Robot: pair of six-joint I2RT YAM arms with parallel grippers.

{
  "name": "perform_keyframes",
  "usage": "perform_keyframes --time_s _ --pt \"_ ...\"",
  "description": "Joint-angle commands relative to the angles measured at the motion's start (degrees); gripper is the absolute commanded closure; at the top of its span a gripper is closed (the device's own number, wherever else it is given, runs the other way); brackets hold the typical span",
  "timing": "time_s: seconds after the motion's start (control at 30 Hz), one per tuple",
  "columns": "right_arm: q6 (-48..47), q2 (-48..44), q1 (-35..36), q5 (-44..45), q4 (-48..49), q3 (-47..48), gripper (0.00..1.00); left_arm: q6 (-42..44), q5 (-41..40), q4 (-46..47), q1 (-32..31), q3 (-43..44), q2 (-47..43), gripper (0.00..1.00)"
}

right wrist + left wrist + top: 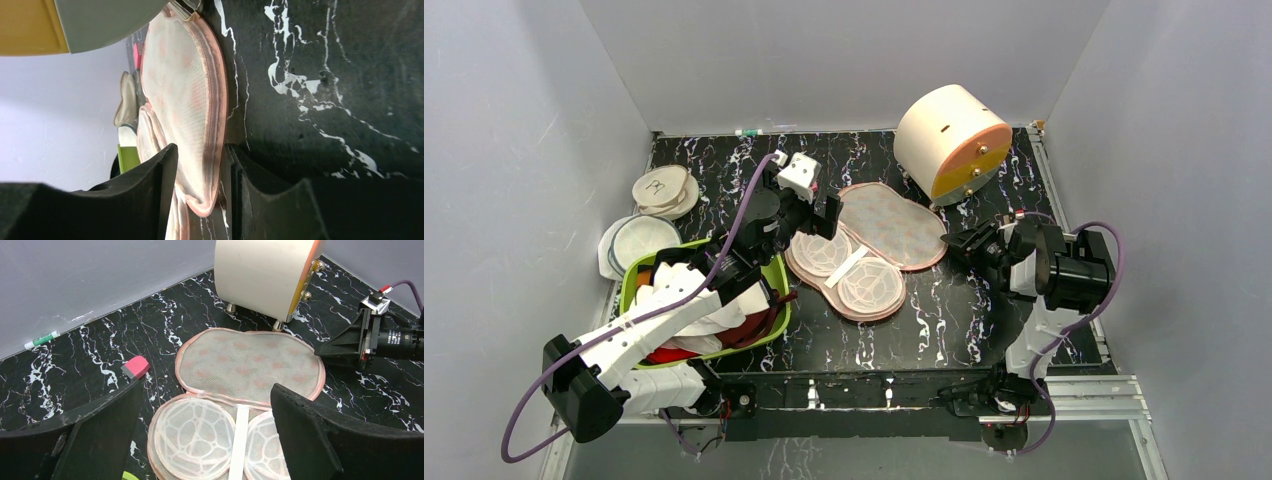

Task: Unzip the laundry bag and remove the bra
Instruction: Close the laundry bag at the center of the board.

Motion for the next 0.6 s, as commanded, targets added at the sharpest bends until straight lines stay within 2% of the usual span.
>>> perform_keyframes --time_s 0.0,0.13,0.3,0.47,0.57 --pt "4.52 4.07 2.01 -1.04 9.86 -0.21 0.63 -0.40 -0.08 1.43 -0.22 0.27 -1.24 0.02" --pt "5.62 5.55 4.33 -0.92 11.57 1.97 0.66 -0.44 -0.08 1.26 -0.18 0.32 -0.76 0.02" --pt "6.38 3.59 4.63 -1.68 14.56 2.44 0.82 -0.38 -0.30 1.17 -0.18 0.39 -0.22 0.02" --pt "-3.97 -4.60 5.26 -0.59 2.68 2.91 0.93 -0.38 -0.25 1.09 -0.18 0.40 -0.08 0.02" --pt "-13.52 -10.72 6.85 1.02 -6.53 3.72 0.98 -0.45 -0.15 1.00 -0.16 0.57 0.21 0.02"
